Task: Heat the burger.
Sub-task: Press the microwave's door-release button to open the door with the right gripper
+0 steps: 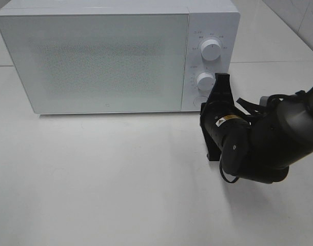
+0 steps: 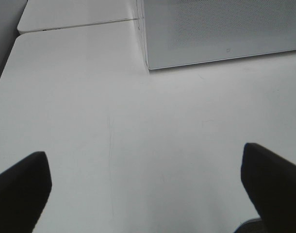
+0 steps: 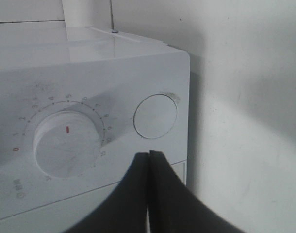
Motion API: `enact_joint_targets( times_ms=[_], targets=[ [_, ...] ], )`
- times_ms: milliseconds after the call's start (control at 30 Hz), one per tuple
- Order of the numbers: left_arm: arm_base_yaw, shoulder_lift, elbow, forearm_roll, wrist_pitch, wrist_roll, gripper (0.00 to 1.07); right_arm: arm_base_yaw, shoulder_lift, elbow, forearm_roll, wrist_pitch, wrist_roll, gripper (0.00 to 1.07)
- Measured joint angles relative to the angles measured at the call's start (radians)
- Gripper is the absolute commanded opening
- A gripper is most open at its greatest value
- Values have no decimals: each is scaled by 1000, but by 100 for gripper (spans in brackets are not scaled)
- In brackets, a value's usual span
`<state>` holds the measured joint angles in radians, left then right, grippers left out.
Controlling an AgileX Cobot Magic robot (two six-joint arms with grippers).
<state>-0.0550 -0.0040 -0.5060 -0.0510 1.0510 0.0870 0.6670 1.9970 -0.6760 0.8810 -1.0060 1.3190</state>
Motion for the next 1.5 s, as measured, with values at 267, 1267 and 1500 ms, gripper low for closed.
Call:
enact_joint_targets(
  times_ms=[267, 1267, 1500],
  targets=[
    [0, 0, 0, 0, 0, 0, 100, -48, 62, -83, -34, 40, -10, 0],
    [0, 0, 0, 0, 0, 0, 100, -96, 172, -224, -20, 85, -26, 0],
    [0, 0, 0, 0, 0, 0, 100, -84, 204, -282, 68, 46, -70, 0]
  ],
)
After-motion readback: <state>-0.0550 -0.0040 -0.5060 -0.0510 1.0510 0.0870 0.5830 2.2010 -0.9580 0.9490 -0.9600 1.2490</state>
